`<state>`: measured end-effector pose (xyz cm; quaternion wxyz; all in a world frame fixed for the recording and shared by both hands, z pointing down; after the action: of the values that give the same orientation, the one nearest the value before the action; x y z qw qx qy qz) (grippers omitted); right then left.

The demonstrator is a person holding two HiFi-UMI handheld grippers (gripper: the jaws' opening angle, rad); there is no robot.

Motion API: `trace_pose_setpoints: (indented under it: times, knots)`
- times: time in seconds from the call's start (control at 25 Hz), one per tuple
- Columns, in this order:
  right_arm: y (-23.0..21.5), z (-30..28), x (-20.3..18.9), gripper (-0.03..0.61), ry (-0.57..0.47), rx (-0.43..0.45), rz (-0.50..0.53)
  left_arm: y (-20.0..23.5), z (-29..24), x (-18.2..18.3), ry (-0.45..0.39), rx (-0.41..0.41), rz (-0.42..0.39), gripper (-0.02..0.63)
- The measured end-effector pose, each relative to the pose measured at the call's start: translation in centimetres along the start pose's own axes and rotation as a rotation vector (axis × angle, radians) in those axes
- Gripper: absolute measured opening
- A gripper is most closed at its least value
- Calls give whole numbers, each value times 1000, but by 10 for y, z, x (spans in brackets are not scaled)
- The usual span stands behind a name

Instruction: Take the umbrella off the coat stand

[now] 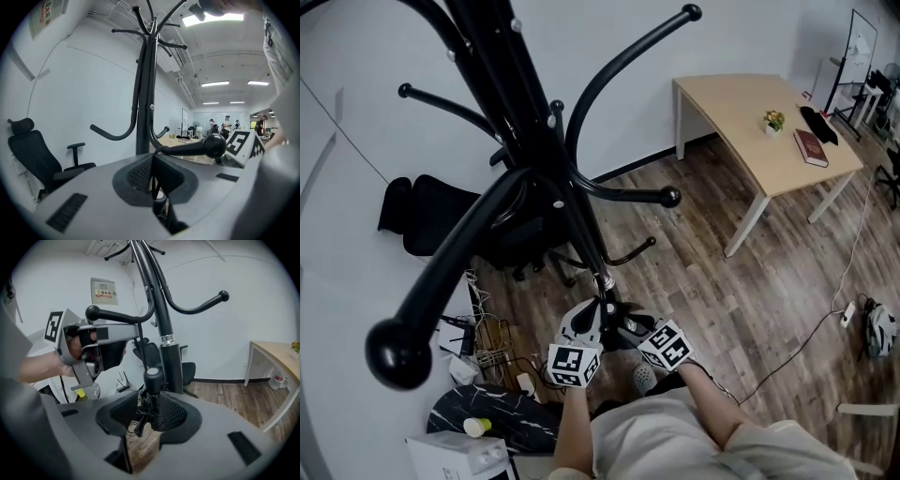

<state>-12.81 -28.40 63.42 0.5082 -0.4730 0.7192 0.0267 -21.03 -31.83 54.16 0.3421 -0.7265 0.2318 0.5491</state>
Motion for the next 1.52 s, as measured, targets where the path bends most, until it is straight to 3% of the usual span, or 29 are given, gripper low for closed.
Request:
trace_pose_setpoints:
  times: [0.28,0.52,0.68,0.84,0.88,0.92,1.0,1.52]
  knots:
    - [2,-21,-21,229,-5,35,-8,1,2,0,53,3,-44,21]
    - [-9,-37,-24,402,-47,-66,-40,2,6,8,84,36,-95,21]
    - [-19,-55,-34,425,-39,-128,-86,1,5,9,94,27,-85,21]
    - [-18,-82,-47,417,9,-166,-125,2,7,7,112,38,-68,21]
    - [-18,-84,-47,311,9,-186,-125,1,7,6,118,36,-68,21]
    - [-18,-85,-46,251,2,-197,-130,0,7,5,122,34,-72,21]
    - [-17,-83,-41,221,-20,-196,-133,-1,6,4,124,33,-80,21]
    - [-12,-63,-34,166,-77,-168,-86,-4,4,4,133,11,-101,21]
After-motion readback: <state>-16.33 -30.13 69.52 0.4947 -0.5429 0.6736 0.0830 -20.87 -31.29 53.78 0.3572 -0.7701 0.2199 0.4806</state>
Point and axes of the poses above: the fingertips, and each gripper's own axes: z backward along the fingers, y to its left, x out of its top, the point moved 4 cm from there along z, backward along the fingers, and after that the axes turned 15 degrees about -z, right-handed, at the moved point
